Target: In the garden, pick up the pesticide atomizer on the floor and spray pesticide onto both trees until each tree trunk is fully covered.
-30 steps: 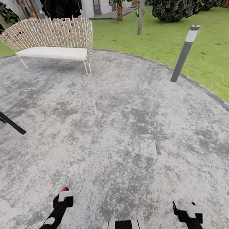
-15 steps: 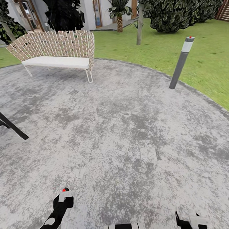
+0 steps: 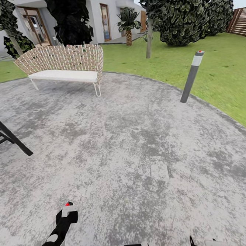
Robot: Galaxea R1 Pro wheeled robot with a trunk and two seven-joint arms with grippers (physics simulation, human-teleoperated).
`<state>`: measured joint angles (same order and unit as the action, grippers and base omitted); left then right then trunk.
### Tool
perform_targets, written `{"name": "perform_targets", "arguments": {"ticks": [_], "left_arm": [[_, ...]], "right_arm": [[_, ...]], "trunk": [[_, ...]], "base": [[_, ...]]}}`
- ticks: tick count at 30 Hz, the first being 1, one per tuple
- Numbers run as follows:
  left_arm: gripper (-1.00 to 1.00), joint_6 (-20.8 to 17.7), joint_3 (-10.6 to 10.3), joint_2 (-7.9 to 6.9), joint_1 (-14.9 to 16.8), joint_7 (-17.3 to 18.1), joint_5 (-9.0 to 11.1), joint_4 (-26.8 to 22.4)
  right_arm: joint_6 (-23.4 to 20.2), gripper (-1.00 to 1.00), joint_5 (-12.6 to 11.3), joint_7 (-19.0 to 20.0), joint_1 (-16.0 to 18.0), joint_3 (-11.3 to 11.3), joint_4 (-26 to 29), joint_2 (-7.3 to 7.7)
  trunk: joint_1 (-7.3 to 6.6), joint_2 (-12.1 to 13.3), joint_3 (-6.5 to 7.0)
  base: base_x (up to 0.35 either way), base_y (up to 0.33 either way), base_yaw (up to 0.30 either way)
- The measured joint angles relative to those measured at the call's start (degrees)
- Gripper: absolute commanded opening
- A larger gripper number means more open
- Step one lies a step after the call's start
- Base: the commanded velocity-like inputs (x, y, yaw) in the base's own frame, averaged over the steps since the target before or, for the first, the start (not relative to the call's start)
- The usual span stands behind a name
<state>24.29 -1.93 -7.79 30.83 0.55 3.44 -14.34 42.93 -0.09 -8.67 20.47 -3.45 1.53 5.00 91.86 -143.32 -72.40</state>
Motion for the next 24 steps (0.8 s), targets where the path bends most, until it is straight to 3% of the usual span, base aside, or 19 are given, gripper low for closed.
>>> {"name": "perform_targets", "arguments": {"ticks": [7, 24], "left_arm": [[-1.0, 0.05, 0.02, 0.04, 0.0, 0.08, 0.05, 0.05], [-1.0, -0.01, -0.03, 0.25, 0.0, 0.09, 0.21, 0.05]], "right_arm": [[0.02, 1.0, -0.01, 0.0, -0.02, -0.01, 0.0, -0.31], [0.01, 1.0, -0.01, 0.0, -0.02, -0.02, 0.0, -0.33]], "trunk": [[-0.18, 0.09, 1.55], [-3.91, 6.9, 4.61]], "base": [[0.0, 0.0, 0.0], [0.0, 0.0, 0.0]]}}
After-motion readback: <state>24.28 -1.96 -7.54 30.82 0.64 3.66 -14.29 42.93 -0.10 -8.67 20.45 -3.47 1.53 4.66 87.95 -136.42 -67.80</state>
